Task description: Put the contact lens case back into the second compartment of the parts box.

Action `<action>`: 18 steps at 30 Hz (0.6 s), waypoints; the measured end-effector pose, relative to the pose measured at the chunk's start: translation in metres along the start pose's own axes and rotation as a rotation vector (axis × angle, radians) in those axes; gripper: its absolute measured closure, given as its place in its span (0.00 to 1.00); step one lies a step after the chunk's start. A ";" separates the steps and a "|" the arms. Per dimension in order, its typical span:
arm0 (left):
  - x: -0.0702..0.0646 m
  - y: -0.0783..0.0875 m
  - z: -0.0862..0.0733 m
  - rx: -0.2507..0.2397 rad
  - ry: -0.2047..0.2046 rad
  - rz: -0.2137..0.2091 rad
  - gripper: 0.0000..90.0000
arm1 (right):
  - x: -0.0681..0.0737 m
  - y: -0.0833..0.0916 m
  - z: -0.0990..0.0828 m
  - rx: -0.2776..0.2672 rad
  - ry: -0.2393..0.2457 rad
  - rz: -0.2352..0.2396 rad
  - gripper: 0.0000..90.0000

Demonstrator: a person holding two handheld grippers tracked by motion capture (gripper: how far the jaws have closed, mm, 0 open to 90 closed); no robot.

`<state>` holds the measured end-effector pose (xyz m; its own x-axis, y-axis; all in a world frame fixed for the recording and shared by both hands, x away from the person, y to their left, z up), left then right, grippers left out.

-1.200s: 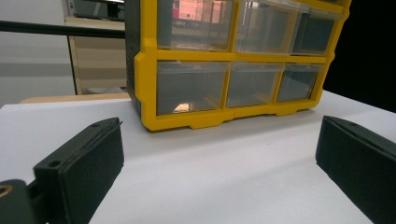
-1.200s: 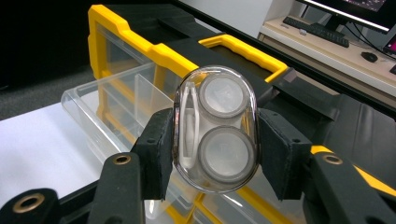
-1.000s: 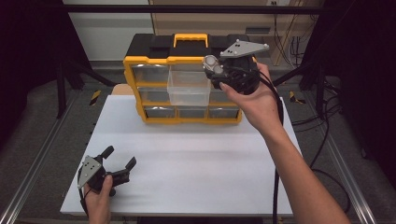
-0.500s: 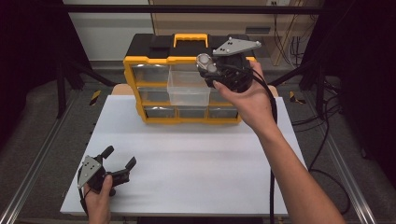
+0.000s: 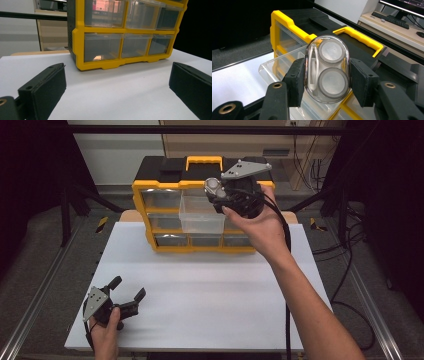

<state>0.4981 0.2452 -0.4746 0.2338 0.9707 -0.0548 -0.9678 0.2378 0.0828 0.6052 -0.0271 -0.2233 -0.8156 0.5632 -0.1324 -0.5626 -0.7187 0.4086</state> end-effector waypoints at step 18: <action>0.000 0.000 0.000 0.000 0.001 0.001 0.01 | 0.004 -0.008 0.001 0.007 -0.003 0.017 0.54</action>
<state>0.4985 0.2455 -0.4746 0.2329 0.9709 -0.0561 -0.9680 0.2369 0.0825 0.6066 -0.0185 -0.2266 -0.8249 0.5518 -0.1230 -0.5475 -0.7254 0.4172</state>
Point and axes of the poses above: each handheld gripper's, and its own axes: y roughly backward along the jaws, z roughly out of its top, x roughly to its left, the point moved 10 cm from there along -y, roughly forward along the jaws, and after that the axes turned 15 degrees about z, right-handed, at the moved point
